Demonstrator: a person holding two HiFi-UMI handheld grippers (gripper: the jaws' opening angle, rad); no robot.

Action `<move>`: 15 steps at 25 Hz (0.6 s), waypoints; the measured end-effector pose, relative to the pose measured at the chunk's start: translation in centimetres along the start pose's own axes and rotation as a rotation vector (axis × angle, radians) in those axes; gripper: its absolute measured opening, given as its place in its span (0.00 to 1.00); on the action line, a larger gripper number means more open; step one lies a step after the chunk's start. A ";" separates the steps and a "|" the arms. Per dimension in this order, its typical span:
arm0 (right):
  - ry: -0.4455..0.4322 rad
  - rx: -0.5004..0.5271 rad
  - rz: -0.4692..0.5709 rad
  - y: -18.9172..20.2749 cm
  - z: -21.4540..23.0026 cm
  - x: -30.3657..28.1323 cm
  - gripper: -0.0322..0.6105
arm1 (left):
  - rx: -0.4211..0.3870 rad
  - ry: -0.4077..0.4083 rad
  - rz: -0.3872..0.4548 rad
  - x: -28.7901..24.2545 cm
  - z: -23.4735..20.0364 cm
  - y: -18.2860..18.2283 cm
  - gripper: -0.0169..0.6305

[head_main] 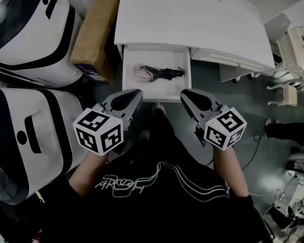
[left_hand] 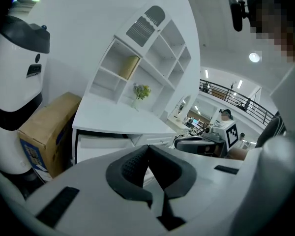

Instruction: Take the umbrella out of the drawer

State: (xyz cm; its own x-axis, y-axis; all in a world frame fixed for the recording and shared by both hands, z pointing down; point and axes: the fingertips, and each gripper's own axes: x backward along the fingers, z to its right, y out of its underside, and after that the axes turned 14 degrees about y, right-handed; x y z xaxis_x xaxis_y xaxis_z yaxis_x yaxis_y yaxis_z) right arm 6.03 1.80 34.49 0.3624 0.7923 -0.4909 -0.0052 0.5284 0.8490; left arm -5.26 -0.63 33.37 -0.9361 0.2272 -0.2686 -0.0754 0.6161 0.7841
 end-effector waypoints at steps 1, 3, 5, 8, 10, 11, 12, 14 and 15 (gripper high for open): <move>-0.002 0.004 -0.006 -0.2 0.6 -0.8 0.13 | 0.003 -0.006 -0.003 -0.3 -0.5 -0.3 0.06; -0.012 0.015 -0.020 -0.5 1.9 -2.3 0.13 | 0.013 -0.019 -0.006 -0.9 -1.6 -1.2 0.06; -0.031 0.028 -0.043 -0.8 3.2 -4.2 0.13 | 0.024 -0.041 -0.006 -1.5 -2.9 -2.3 0.06; -0.068 0.072 -0.093 -0.7 4.8 -7.5 0.13 | 0.040 -0.074 -0.021 -2.4 -5.2 -3.6 0.06; -0.077 0.137 -0.138 0.0 5.9 -9.7 0.14 | 0.053 -0.090 -0.032 -3.1 -6.5 -4.2 0.06; -0.079 0.174 -0.164 0.4 6.4 -10.8 0.17 | 0.060 -0.096 -0.034 -3.4 -7.1 -4.4 0.06; -0.084 0.210 -0.190 0.8 6.8 -11.9 0.25 | 0.068 -0.103 -0.036 -3.7 -7.7 -4.6 0.06; -0.105 0.279 -0.236 1.7 7.3 -13.9 0.31 | 0.086 -0.117 -0.045 -4.1 -8.8 -4.8 0.06; -0.122 0.313 -0.259 2.1 7.3 -14.8 0.34 | 0.097 -0.123 -0.050 -4.3 -9.3 -4.8 0.06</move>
State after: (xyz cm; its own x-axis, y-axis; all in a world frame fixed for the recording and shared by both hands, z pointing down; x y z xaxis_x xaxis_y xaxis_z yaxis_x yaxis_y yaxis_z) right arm 7.50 -11.02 44.99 0.4226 0.5932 -0.6852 0.3774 0.5722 0.7281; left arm -4.09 -11.60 36.00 -0.8822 0.2819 -0.3772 -0.0818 0.6972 0.7122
